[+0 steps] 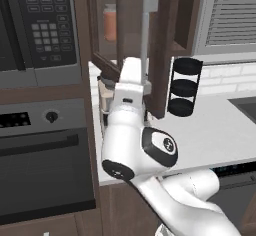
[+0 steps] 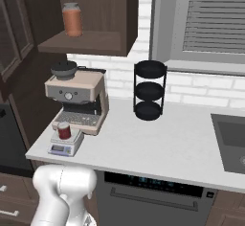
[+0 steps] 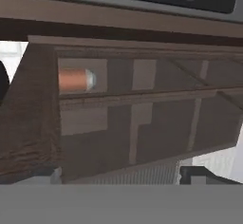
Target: Pick the canned food and place it on the digital scale for weighing, and close the cabinet.
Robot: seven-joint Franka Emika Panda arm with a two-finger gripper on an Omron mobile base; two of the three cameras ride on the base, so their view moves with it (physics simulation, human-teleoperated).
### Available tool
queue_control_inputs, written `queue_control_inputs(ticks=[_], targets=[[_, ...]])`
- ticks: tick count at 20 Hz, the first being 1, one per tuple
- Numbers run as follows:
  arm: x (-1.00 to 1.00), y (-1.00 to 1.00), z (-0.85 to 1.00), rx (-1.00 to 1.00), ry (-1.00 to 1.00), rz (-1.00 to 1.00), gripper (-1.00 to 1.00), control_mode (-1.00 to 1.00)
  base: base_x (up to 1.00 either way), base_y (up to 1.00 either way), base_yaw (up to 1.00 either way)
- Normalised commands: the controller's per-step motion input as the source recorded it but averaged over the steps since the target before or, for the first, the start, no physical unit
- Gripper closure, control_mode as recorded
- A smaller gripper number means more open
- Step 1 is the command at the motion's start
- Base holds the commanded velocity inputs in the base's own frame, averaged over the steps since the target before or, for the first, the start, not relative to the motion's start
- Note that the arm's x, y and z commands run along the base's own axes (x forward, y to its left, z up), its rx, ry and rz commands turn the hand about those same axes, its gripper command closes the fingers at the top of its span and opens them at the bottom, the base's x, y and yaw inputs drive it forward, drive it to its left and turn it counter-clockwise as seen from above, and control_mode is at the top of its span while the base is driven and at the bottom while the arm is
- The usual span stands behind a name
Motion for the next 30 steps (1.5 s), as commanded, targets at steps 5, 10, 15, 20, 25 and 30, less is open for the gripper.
queue_control_inputs(ticks=[5,10,15,20,25,30], targets=[[0.2,-0.97,0.4,0.24,0.0,-0.01,-1.0,-1.0,0.0,0.0,0.0],[0.56,-0.98,0.3,0.24,0.01,0.0,-1.0,-1.0,0.0,0.0,0.0],[0.73,-0.96,0.15,0.2,0.01,-0.03,-1.0,-1.0,0.0,0.0,0.0],[0.91,-0.81,0.0,0.14,0.04,-0.03,-1.0,-1.0,0.0,0.0,0.0],[0.86,-0.57,0.0,0.11,-0.01,0.01,-1.0,-1.0,0.0,0.0,0.0],[0.58,-0.35,0.0,0.05,-0.03,0.03,-1.0,-1.0,0.0,0.0,0.0]])
